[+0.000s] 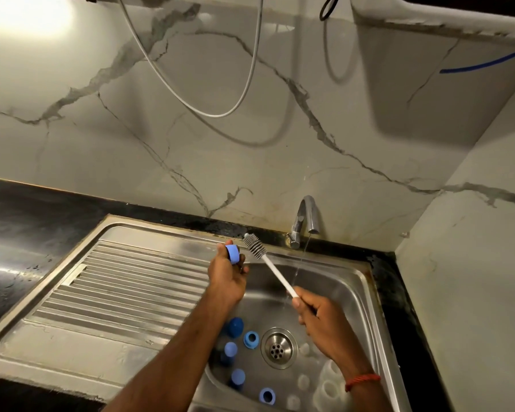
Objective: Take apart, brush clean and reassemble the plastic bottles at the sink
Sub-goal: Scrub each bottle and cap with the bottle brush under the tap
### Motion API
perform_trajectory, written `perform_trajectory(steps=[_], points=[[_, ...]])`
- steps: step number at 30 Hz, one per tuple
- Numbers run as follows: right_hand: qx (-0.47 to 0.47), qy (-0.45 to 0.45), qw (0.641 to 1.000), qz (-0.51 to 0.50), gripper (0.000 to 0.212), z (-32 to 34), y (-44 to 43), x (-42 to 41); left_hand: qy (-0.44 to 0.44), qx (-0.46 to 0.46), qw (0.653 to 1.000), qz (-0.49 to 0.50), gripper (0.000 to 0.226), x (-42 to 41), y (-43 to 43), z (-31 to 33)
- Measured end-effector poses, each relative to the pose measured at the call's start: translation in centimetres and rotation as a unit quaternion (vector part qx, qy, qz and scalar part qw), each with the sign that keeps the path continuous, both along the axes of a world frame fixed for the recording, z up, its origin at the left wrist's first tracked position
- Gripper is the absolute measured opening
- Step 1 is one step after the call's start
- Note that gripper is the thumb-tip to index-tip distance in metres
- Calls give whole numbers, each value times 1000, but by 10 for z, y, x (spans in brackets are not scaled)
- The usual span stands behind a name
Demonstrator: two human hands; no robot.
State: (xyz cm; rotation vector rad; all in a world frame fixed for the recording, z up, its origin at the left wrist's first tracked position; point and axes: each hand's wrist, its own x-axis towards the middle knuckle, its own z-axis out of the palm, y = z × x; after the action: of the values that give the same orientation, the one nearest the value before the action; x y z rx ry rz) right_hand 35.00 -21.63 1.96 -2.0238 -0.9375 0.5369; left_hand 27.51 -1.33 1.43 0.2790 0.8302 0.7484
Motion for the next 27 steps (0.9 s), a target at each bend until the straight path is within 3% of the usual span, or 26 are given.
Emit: perform_trajectory(steps=[8, 14, 23, 27], points=[[29, -63, 998, -2, 17, -4, 12, -8, -100, -42, 994, 4, 33, 3, -3, -5], [21, -113, 993, -30, 32, -6, 27, -19, -21, 59, 998, -28, 28, 13, -28, -5], [-11, -68, 998, 5, 30, -6, 10, -13, 14, 32, 999, 24, 21, 8, -12, 6], [-5, -146, 989, -11, 29, 2, 29, -15, 68, 80, 994, -45, 31, 22, -35, 0]])
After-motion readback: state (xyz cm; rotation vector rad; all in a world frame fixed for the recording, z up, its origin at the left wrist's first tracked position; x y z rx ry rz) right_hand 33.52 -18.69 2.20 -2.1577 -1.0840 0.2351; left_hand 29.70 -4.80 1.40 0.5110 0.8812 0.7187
